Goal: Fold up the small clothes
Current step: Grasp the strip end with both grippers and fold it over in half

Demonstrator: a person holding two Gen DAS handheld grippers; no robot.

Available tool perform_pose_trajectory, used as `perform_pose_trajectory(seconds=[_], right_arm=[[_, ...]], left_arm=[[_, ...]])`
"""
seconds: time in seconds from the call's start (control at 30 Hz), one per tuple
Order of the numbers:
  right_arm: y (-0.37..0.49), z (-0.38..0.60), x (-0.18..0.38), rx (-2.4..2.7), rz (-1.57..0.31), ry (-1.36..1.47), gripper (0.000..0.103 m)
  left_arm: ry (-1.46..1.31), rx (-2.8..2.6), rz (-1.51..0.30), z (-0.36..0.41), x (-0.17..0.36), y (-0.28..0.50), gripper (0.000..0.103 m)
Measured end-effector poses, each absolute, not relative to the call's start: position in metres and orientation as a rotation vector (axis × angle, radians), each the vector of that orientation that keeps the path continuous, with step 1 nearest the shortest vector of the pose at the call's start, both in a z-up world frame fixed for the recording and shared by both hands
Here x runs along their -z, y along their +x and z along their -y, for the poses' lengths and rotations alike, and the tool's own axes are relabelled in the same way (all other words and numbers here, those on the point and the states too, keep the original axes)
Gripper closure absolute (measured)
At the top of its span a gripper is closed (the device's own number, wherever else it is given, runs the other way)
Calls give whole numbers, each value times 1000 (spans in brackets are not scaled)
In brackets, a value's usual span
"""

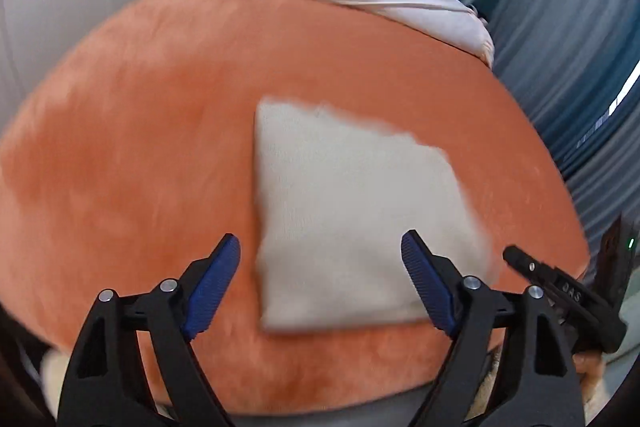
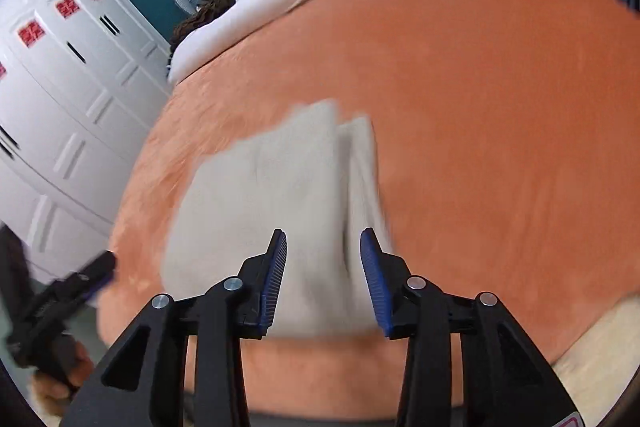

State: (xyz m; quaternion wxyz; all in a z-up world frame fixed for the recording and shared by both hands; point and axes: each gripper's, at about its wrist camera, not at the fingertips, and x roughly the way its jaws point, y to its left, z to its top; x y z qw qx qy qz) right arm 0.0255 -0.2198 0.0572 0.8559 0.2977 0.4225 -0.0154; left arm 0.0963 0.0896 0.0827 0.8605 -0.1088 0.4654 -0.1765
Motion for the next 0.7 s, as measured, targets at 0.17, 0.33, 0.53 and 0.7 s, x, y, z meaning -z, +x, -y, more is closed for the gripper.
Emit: perform_pose_trajectory(seconds=[0.17,0.33,0.53,0.7], right_arm=[[29,225,-57,70,-899,572,49],[85,233,-44,58,-935,578,29],[133,232,9,13,-1075,712,59],[127,213,-70,-53,-877,525,74]], left_arm=[[-395,390,-1020,-113,-57,96,16],[-477,429,-1066,-93,-36,136,10],[-555,495,-1176,-75,3,170,37],[-450,606,-1017,-67,-54,168,55]])
